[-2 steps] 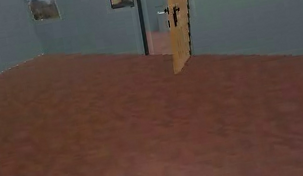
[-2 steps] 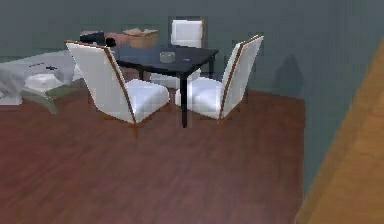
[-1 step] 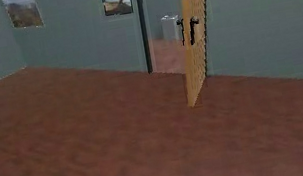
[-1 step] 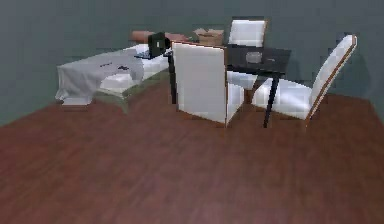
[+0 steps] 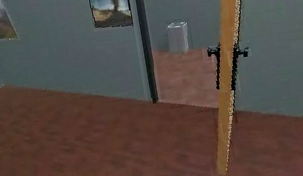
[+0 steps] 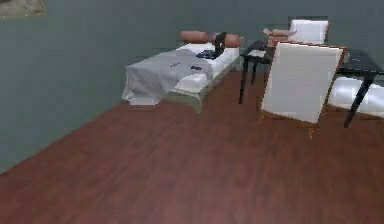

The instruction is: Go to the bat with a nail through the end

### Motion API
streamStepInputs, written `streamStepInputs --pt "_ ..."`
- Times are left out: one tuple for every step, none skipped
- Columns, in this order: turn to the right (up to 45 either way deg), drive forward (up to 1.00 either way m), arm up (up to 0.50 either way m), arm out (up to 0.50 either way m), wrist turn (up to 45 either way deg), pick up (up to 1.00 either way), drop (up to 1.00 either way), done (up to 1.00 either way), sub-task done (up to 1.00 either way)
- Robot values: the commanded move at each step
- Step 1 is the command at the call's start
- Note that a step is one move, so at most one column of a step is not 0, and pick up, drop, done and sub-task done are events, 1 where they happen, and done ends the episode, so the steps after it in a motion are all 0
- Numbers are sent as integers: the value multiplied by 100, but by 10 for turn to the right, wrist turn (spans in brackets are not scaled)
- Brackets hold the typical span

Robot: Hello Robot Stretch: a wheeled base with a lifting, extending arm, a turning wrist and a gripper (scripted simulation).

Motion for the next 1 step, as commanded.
streamStepInputs --pt "0 100 0 0 0 0 0 0 0"
